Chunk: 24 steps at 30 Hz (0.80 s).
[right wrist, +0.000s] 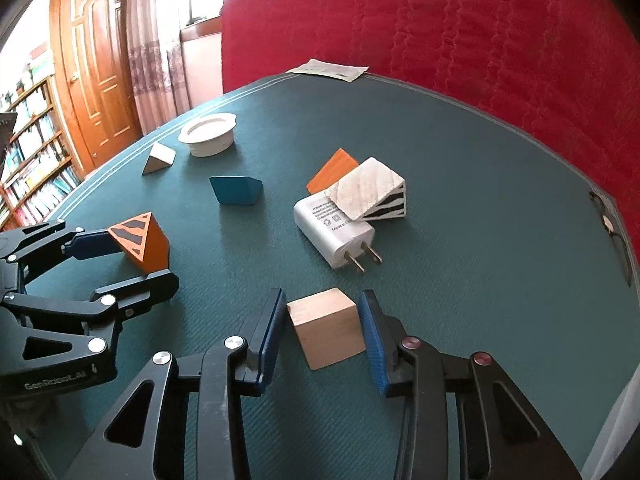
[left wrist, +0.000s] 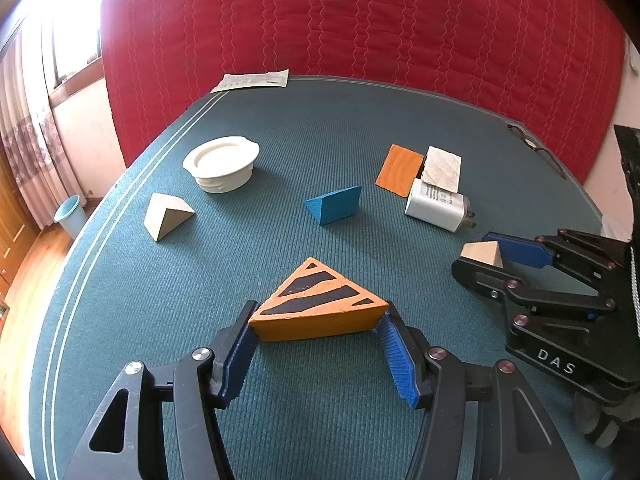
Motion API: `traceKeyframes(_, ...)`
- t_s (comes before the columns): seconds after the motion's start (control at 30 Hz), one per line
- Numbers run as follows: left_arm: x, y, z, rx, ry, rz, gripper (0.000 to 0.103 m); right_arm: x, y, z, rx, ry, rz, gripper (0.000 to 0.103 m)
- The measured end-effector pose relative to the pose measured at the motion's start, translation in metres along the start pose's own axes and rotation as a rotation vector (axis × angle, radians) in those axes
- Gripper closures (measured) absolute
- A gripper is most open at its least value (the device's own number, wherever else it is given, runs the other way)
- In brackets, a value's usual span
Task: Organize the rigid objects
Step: 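Carry the tan cube over the bowl with the right tool and release it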
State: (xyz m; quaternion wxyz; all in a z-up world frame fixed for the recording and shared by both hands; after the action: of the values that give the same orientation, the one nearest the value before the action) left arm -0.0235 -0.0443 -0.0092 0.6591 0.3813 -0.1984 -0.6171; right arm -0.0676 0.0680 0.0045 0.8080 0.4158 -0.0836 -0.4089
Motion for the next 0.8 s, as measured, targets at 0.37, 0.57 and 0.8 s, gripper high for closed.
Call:
traceKeyframes(0.37,-0.005,-0.001,-0.001,-0.009,-0.015,0.038,0.041,-0.011,0.027,-0.021,-0.04,-0.135,0.032,0.064)
traceKeyframes(0.57,-0.009,-0.002,-0.003,-0.01,-0.017,0.058,0.041,-0.016,0.042,-0.029,-0.059,-0.176,0.032,0.064)
traceKeyframes(0.8,-0.025,-0.002,-0.006,-0.008,-0.045,0.047,0.041,-0.027,0.054,-0.042,-0.068,-0.223,0.012,0.064)
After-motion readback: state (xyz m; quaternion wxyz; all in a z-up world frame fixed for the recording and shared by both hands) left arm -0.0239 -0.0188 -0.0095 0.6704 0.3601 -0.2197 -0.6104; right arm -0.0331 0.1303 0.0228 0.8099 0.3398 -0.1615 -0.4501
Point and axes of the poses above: each gripper's, at about its wrist camera, not at the fingertips, and y roughly against the way its jaws point, x to its left, z to its top, the point moved 2 cm from there along -y, roughly the way its jaws point, and after that the axes turned 14 degrees about y, right-handed, at the moved point
